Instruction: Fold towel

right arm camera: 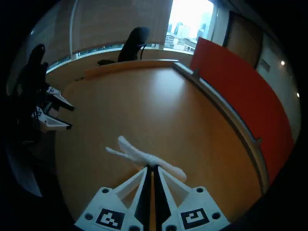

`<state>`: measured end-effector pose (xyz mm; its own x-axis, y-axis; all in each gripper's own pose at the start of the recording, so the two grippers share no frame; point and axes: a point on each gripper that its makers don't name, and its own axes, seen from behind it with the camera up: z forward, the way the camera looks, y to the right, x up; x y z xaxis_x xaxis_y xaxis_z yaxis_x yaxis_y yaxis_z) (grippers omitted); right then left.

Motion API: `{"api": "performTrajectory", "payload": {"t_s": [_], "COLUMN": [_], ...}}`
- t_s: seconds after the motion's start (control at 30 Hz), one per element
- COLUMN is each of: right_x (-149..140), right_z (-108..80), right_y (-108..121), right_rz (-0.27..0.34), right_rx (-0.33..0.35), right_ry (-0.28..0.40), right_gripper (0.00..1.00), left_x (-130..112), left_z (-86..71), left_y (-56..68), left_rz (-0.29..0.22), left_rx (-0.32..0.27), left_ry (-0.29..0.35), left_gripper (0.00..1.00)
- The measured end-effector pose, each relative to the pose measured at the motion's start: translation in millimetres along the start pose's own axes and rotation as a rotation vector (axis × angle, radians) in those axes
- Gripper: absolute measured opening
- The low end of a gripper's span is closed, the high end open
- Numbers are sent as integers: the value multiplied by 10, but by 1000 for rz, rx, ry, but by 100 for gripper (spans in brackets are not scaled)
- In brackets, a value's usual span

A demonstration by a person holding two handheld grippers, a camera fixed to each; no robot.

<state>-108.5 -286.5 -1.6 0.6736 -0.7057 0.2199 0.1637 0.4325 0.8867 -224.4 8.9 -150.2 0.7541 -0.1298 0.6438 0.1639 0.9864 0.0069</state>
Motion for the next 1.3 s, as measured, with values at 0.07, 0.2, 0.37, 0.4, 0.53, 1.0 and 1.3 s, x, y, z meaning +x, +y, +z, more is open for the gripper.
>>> {"api": "performTrajectory", "payload": {"t_s": [0.07,0.2,0.37,0.4,0.53,1.0,1.3], "right_x": [88,181,176,171,145,-115,-411], "right_z": [-66,-171,-275,-294,-358,-628,-871], "right_y": [63,167,269,286,373,727,1043], "right_rz": [3,18,34,36,39,61,87], "right_rx": [-10,-23,-36,-37,-44,-47,-67], "right_ry": [16,35,46,47,49,35,14], "right_gripper": [4,4,4,4,4,4,4], "left_x": [11,53,109,116,133,161,161], "left_z": [-3,-20,-38,-39,-37,1,37], "left_y": [18,72,128,132,141,197,224], "left_rz": [0,-11,-18,-17,-4,11,11], "left_rx": [-2,-12,-26,-27,-27,-31,-17], "left_ry": [3,14,26,27,28,18,13], "left_gripper": [97,97,97,97,97,97,97]}}
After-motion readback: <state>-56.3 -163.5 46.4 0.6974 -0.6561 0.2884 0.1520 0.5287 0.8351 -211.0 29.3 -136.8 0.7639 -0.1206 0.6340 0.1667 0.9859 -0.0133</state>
